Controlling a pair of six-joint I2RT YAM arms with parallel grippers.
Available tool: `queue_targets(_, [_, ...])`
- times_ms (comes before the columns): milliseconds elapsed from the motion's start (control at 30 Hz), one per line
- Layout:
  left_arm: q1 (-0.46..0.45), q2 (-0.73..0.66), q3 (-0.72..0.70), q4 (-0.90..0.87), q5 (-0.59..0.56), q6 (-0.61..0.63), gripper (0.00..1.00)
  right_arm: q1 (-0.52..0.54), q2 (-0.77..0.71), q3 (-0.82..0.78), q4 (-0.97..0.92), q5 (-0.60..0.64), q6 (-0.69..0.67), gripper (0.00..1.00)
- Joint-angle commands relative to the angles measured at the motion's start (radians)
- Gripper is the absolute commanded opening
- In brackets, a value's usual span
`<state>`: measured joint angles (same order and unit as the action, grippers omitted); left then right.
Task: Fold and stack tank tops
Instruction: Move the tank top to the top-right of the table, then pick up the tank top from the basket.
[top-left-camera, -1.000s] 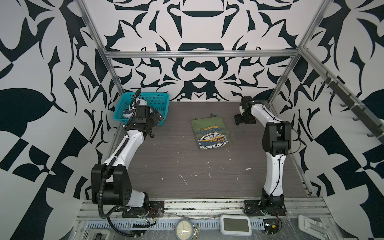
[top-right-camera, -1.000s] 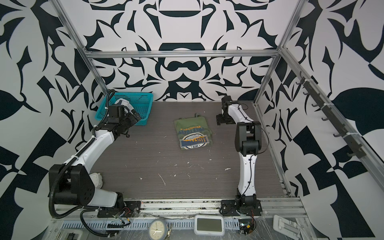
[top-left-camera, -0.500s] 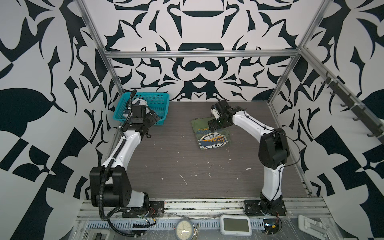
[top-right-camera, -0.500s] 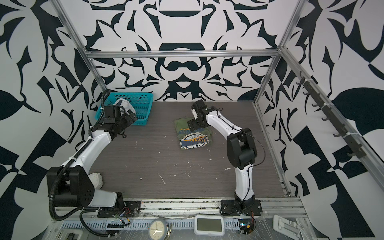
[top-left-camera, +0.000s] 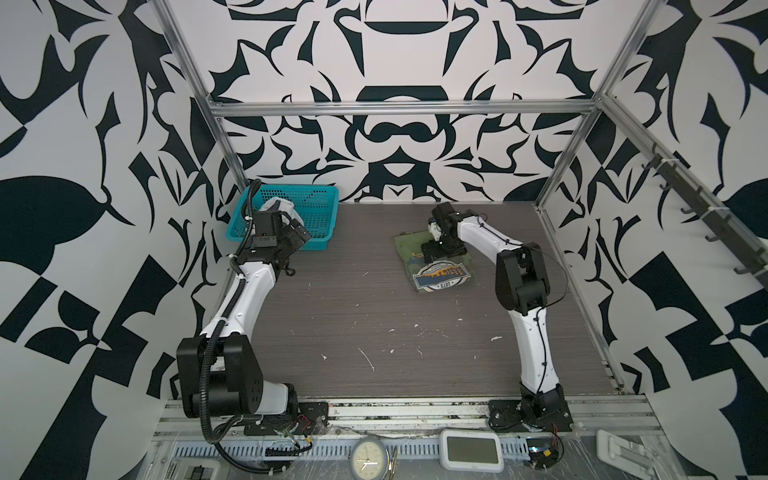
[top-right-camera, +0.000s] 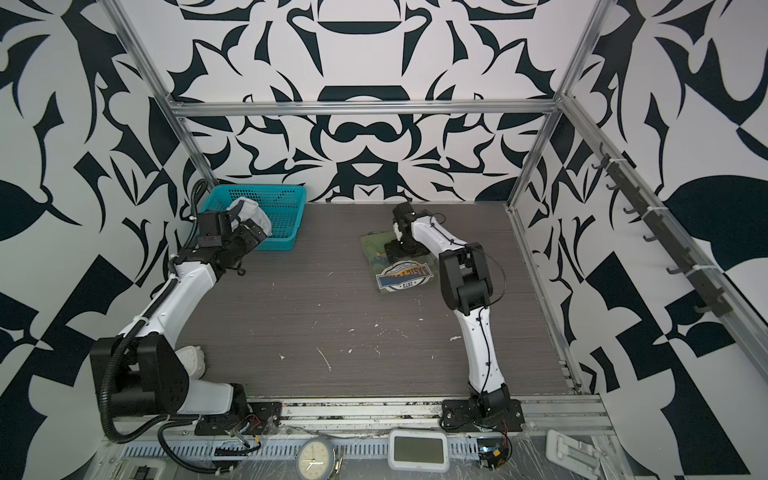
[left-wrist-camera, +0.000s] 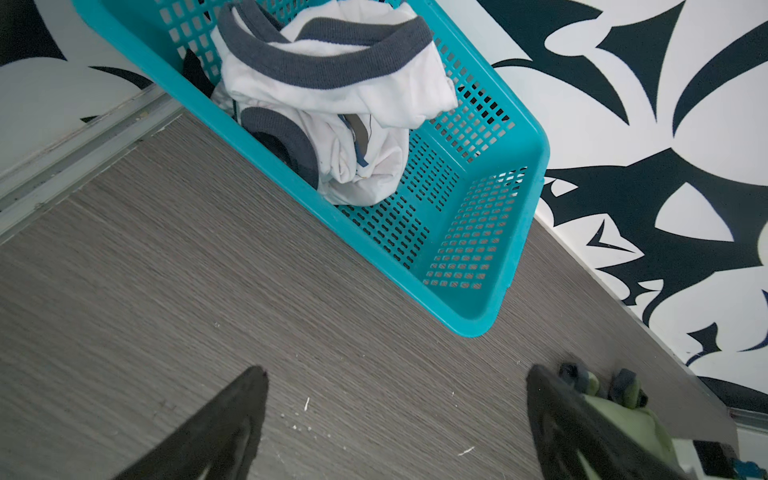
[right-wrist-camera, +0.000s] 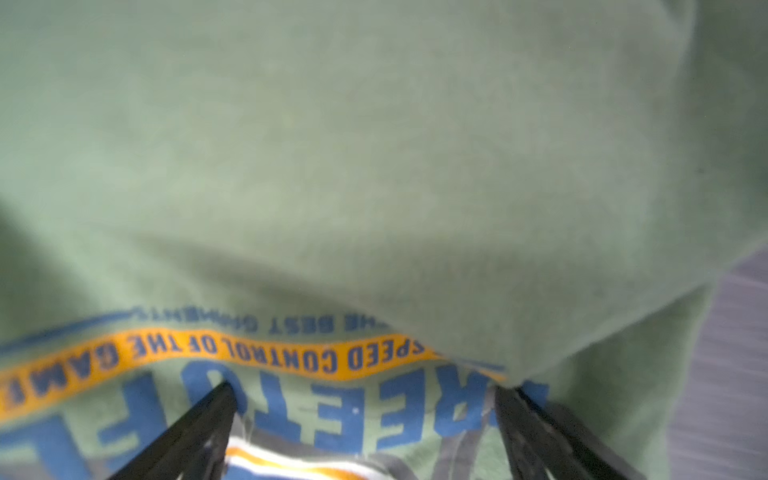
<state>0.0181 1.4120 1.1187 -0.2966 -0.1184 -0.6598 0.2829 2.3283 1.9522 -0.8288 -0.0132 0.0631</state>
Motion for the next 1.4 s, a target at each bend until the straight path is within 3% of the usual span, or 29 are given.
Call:
queue_targets(0, [0.017, 0.022, 0.033, -0.025, 0.016, 0.008, 0.99, -0.137, 0.017, 0.057, -0.058, 0.047, -0.032, 1.0])
queue_targets(200, [0.022, 0.122, 0.135, -0.056, 0.018, 0.022, 0.99, -0.286, 0.126, 0.224, -0.114, 0.061, -0.053, 0.99])
queue_targets(367, [0.027, 0.208, 0.234, -0.085, -0.016, 0.059, 0.99, -0.337, 0.252, 0.403, -0.185, 0.104, -0.087, 1.0])
queue_targets(467, [0.029, 0.278, 0.337, -0.16, -0.076, 0.111, 0.99, -0.344, 0.248, 0.414, -0.189, 0.097, -0.091, 1.0])
queue_targets(633, [0.035, 0.439, 0.577, -0.334, -0.236, 0.202, 0.99, -0.338, 0.113, 0.328, -0.158, 0.104, -0.057, 1.0])
queue_targets(867, [0.035, 0.685, 0.867, -0.454, -0.332, 0.3, 1.0, -0.336, -0.144, 0.181, -0.166, 0.021, 0.064, 1.0])
queue_targets(1000, [0.036, 0.819, 1.015, -0.511, -0.376, 0.327, 0.97, -0.313, -0.322, -0.032, -0.082, -0.053, 0.147, 1.0])
queue_targets(1100, [0.036, 0.901, 1.101, -0.513, -0.377, 0.36, 0.86, -0.276, -0.478, -0.233, 0.036, -0.106, 0.202, 1.0])
queue_targets(1233, [0.041, 0.924, 1.154, -0.495, -0.339, 0.367, 0.44, -0.205, -0.663, -0.448, 0.184, -0.151, 0.282, 1.0])
queue_targets(1333, [0.043, 0.881, 1.175, -0.484, -0.293, 0.347, 0.08, -0.164, -0.77, -0.571, 0.253, -0.178, 0.322, 1.0])
queue_targets(1367, [0.044, 0.856, 1.184, -0.486, -0.275, 0.339, 0.0, -0.159, -0.802, -0.607, 0.264, -0.186, 0.332, 1.0])
